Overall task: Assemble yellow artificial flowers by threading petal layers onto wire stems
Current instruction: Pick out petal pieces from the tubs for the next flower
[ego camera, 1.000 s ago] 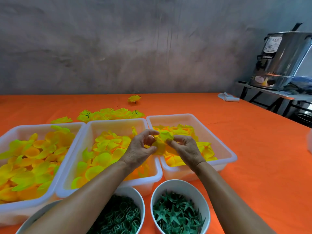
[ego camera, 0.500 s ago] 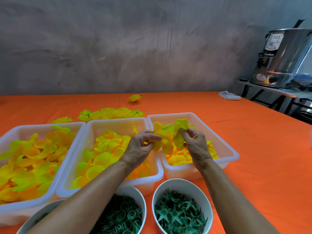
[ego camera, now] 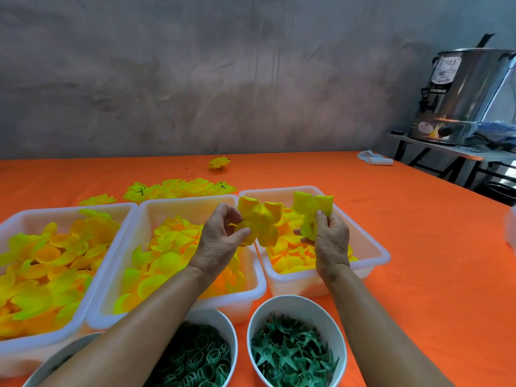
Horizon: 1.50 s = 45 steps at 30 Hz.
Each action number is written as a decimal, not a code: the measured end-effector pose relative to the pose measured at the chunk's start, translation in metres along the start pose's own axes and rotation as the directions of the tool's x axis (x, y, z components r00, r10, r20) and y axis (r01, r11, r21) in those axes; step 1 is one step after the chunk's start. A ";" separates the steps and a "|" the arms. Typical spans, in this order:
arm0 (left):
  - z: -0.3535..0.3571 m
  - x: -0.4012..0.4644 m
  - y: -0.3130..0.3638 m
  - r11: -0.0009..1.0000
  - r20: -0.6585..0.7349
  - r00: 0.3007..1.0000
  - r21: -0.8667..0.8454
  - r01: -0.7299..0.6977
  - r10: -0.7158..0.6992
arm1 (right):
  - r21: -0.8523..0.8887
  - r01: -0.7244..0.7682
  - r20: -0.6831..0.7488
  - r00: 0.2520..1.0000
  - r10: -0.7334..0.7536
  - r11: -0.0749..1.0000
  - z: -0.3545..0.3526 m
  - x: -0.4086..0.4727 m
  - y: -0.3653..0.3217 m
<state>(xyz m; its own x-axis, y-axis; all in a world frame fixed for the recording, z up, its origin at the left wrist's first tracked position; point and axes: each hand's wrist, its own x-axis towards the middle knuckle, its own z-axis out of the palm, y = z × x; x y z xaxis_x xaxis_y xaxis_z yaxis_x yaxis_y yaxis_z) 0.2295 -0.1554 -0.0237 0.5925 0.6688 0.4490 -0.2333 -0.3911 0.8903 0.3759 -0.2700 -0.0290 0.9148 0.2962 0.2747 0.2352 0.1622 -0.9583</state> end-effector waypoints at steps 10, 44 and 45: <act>0.000 0.003 0.000 0.968 0.057 0.988 -0.200 0.150 -0.141 | -0.665 0.067 0.096 0.995 -0.004 0.744 0.004 0.001 0.004; 0.004 -0.001 -0.001 0.935 0.211 0.954 -0.239 0.262 -0.213 | 0.058 -0.098 0.543 0.838 0.051 0.994 0.002 -0.008 -0.014; 0.005 -0.001 -0.001 0.939 0.214 0.955 -0.233 0.255 -0.206 | 0.067 -0.138 0.559 0.825 0.078 0.988 0.001 -0.007 -0.015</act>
<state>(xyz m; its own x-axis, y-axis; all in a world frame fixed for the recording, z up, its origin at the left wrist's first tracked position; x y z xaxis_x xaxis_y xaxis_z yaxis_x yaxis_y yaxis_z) 0.2331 -0.1583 -0.0256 0.7787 0.5842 0.2289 -0.2473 -0.0496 0.9677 0.3658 -0.2731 -0.0163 0.5896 0.7835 0.1963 0.0842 0.1821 -0.9797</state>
